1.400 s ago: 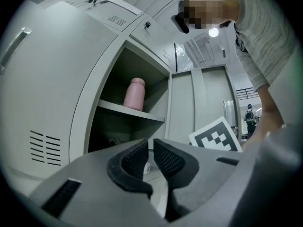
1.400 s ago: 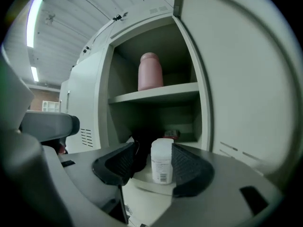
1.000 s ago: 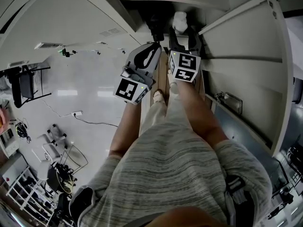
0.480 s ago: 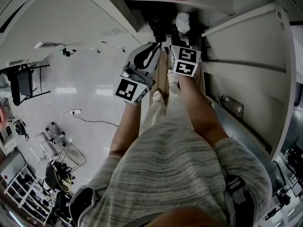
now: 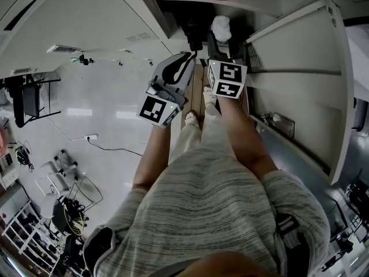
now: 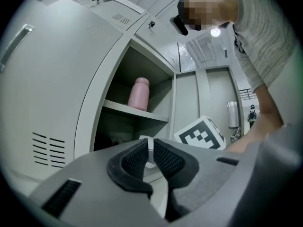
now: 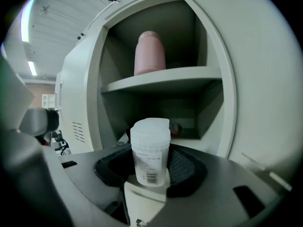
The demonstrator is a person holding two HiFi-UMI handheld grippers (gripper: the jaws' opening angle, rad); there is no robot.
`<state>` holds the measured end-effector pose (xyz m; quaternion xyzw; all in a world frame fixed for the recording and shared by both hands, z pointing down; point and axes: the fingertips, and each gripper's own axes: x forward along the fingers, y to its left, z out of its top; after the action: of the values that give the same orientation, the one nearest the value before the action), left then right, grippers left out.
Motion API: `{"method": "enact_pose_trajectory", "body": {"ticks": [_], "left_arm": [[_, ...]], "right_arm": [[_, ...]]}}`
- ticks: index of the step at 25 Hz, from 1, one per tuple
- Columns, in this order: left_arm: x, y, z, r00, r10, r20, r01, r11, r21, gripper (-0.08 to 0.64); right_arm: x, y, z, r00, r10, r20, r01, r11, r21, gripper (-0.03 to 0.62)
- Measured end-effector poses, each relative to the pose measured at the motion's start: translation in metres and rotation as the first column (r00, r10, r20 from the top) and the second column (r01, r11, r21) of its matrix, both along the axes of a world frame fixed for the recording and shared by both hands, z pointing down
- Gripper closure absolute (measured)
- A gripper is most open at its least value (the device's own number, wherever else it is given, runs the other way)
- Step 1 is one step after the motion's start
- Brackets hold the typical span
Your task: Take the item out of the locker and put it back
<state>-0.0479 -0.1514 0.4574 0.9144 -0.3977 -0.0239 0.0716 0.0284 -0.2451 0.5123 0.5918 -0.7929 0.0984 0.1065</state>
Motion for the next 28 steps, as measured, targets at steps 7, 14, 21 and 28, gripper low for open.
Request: {"method": "enact_pose_trajectory", "body": {"ticks": [7, 14, 21, 28], "left_arm": [[-0.001, 0.005, -0.017, 0.999, -0.017, -0.028, 0.018, 0.999, 0.026, 0.523], [0.002, 0.014, -0.028, 1.000, -0.005, -0.027, 0.006, 0.999, 0.049, 0.523], [0.002, 0.020, -0.040, 1.000, 0.000, -0.030, 0.002, 0.997, 0.071, 0.523], [0.001, 0.024, -0.040, 1.000, -0.006, -0.019, 0.008, 0.997, 0.073, 0.523]], "right_arm": [[-0.005, 0.021, -0.069, 0.998, -0.043, 0.047, 0.037, 0.992, 0.124, 0.388], [-0.008, 0.044, -0.134, 0.995, -0.081, 0.063, 0.063, 0.967, 0.248, 0.388], [-0.009, 0.060, -0.166, 0.988, -0.104, 0.113, 0.066, 0.952, 0.300, 0.388], [-0.008, 0.057, -0.154, 0.989, -0.094, 0.114, 0.059, 0.958, 0.280, 0.388]]}}
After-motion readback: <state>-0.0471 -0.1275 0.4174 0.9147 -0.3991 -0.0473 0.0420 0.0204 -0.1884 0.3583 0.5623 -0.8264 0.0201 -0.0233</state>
